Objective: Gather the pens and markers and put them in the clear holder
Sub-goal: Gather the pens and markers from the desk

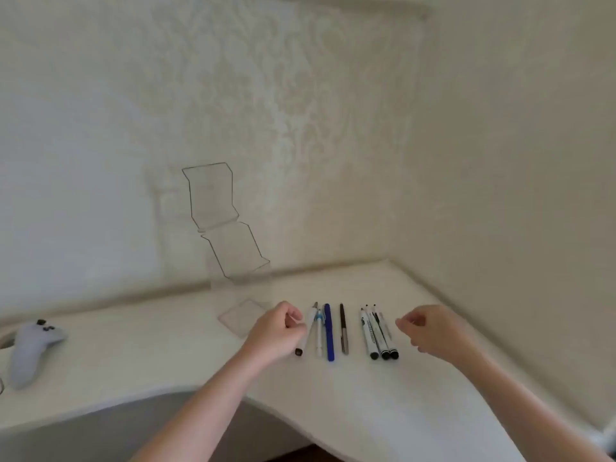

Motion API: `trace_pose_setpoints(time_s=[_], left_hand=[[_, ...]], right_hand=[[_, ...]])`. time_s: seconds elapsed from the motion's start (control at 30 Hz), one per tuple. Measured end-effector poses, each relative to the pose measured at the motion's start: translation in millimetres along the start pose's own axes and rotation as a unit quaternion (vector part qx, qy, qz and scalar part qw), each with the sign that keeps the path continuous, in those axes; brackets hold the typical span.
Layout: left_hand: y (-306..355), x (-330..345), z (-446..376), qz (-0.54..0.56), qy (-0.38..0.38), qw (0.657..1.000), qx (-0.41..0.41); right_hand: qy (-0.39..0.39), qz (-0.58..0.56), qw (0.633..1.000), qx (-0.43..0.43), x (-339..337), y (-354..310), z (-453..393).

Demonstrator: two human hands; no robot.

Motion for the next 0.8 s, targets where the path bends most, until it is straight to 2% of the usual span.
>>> trace_pose_setpoints(time_s=[0.07,0.13,0.27,0.53,0.8], left_hand=[[-4,0,-15,-0.082,0.008,0.996,-0.031],[-10,5,-30,-0.156,-0.026,0.985,-0.074],[-14,22,-58,-0.238,-0.067,0.961,-0.121],[-11,44,-72,-0.241,-0.041,0.968,-0.052],[-18,34,-63,-0.230,-0.023,0.973,-0.027]], right_hand=[[-0.023,0.063,0.997,0.047,3,-5,-12],[-0.063,0.117,0.989,0.064,15,-11,-25],[-0.107,0.160,0.979,0.064,45,-25,-50],[-0.141,0.236,0.959,0.070,72,-30,-68],[-0.136,0.199,0.967,0.077,65,-23,-60]])
Point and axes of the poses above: each hand's wrist, its own z-axis away from the middle knuckle, its own x-axis out of the palm, y = z × x, the point moved 4 cm from there along -z, towards the middle knuckle, and after that the axes turned 8 degrees about -z, right-handed, at the moved point
